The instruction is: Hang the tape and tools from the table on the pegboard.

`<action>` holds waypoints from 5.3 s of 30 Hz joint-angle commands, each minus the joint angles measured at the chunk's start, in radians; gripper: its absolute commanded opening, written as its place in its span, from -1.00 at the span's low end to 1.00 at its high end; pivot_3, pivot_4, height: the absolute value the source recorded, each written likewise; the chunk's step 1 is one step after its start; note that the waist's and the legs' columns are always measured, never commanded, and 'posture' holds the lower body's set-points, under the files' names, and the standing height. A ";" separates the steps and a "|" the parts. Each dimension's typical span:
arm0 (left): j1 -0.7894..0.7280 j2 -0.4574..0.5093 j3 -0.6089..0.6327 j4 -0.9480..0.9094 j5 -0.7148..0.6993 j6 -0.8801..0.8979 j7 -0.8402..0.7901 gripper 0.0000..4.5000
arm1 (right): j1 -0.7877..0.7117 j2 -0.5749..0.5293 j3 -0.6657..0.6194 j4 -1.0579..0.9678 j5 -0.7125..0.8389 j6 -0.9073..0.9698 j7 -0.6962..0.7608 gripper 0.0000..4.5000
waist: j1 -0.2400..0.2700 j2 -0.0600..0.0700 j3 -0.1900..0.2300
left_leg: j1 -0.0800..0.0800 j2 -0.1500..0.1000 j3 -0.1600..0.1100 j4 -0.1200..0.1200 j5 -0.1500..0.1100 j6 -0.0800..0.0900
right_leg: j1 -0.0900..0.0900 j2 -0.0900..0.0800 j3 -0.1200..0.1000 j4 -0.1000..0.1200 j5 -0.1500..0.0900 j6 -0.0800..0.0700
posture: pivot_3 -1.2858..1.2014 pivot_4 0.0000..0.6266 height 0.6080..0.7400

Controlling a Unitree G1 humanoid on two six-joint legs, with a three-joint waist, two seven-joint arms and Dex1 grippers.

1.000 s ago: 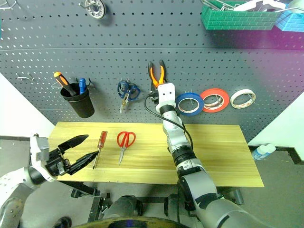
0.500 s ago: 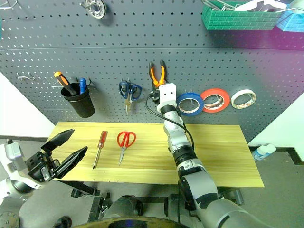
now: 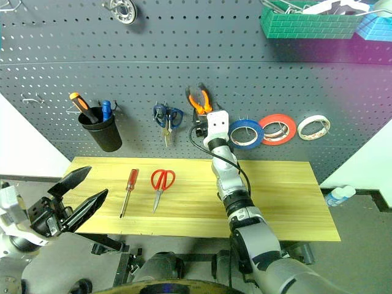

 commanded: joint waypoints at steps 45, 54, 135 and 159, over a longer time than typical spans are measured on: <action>-0.079 -0.019 -0.050 0.077 0.027 -0.085 -0.075 1.00 | 0.472 -0.285 -0.036 -0.931 0.522 0.489 0.554 0.99 | -0.003 0.001 0.008 | -0.002 0.001 0.000 -0.003 -0.001 0.002 | 0.000 -0.001 0.000 -0.006 -0.007 0.003 | 0.09 -0.98 0.91; -0.083 -0.032 -0.072 0.162 0.072 -0.121 -0.121 1.00 | 0.633 -0.449 -0.064 -1.001 0.570 0.490 0.772 0.99 | -0.003 0.001 0.007 | -0.002 0.001 0.001 -0.003 -0.002 0.003 | 0.001 -0.001 0.000 -0.010 -0.006 0.004 | 0.07 -1.00 0.91; -0.719 -0.211 -0.527 0.637 0.719 0.785 0.767 1.00 | 0.990 -0.574 -0.106 -0.996 0.600 0.184 1.243 0.99 | -0.007 -0.002 0.008 | 0.000 0.001 0.001 0.000 -0.003 0.004 | 0.006 -0.002 -0.001 -0.012 0.000 0.014 | -0.03 -0.70 0.91; -0.735 -0.219 -0.542 0.689 0.763 0.752 0.744 1.00 | 1.186 -0.621 -0.190 -1.157 0.672 0.234 1.204 0.99 | -0.031 -0.008 0.086 | -0.011 0.001 0.001 -0.001 -0.003 0.004 | -0.002 -0.005 -0.001 -0.015 0.002 0.010 | -0.07 -0.43 0.91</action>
